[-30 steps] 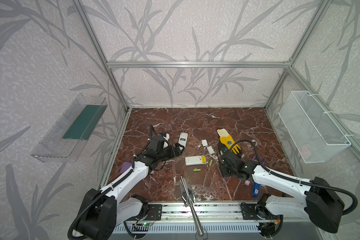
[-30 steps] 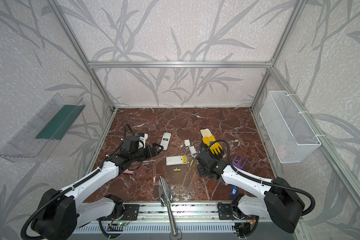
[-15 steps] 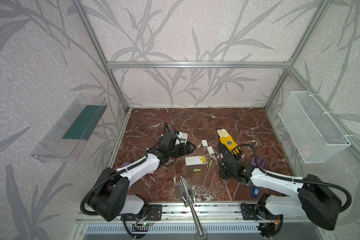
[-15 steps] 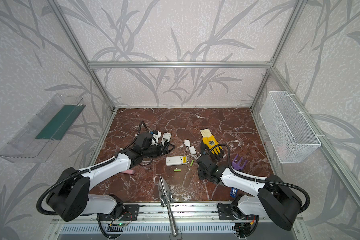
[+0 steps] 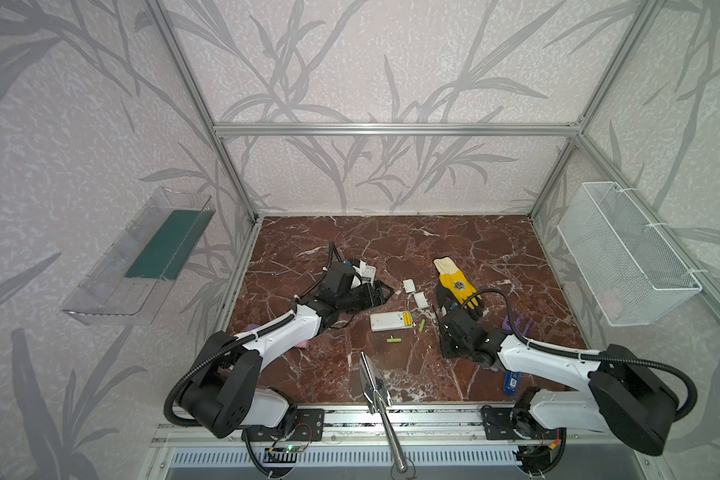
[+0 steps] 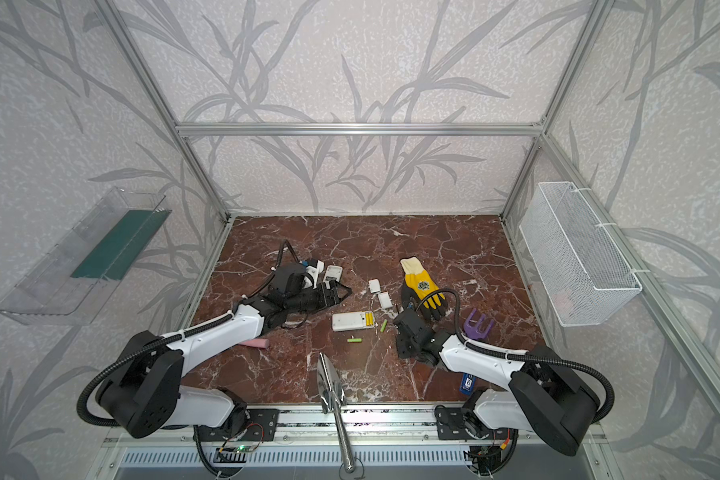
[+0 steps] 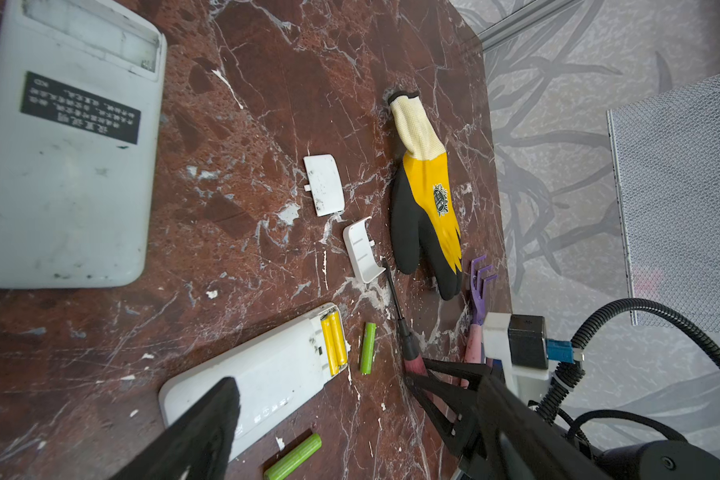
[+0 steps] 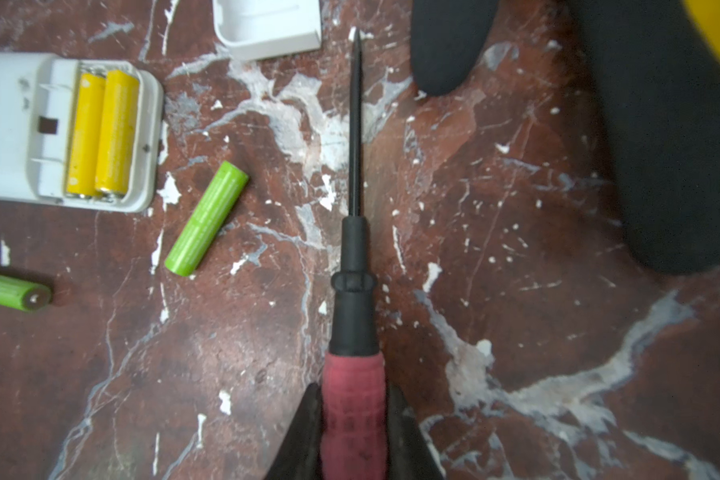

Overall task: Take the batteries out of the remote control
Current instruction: 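Move the right gripper to the red-handled screwdriver and grasp it, then lift the screwdriver with the right gripper and bring its tip over the batteries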

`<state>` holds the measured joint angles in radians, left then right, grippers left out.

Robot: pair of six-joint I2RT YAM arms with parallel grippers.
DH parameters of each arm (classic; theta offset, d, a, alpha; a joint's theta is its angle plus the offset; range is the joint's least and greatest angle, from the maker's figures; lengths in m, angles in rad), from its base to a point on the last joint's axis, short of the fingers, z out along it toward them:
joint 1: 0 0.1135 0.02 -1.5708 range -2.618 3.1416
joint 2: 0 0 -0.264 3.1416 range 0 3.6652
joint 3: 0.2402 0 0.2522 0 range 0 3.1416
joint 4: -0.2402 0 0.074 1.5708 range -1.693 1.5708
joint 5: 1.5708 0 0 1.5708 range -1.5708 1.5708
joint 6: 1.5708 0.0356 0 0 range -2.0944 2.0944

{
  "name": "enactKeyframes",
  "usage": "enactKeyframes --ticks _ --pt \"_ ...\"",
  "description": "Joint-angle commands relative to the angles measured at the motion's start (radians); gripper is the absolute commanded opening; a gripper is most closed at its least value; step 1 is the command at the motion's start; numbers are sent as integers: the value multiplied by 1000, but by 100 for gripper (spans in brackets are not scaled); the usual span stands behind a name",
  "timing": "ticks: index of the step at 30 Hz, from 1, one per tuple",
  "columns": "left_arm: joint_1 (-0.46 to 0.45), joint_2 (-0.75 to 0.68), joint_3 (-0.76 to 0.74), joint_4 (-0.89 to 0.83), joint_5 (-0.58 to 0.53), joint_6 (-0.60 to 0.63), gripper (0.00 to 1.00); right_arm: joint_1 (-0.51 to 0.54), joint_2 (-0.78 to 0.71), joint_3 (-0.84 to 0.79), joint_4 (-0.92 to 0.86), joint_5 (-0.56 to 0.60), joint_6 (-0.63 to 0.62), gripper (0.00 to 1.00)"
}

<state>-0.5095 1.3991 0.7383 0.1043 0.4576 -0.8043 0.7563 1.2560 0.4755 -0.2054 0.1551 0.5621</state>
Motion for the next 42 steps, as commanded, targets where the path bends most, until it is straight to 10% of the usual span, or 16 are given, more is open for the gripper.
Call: enactKeyframes --ticks 1,10,22,42 --pt "-4 -6 33 20 10 0 89 -5 -95 17 -81 -21 -30 0" --pt "-16 1 32 84 -1 -34 83 -5 -288 103 -181 -174 -180 0" --pt "-65 78 21 316 27 -148 74 -5 -175 226 -133 -380 -243 0" --pt "-112 131 24 361 24 -207 38 -5 -135 249 -28 -394 -210 0"
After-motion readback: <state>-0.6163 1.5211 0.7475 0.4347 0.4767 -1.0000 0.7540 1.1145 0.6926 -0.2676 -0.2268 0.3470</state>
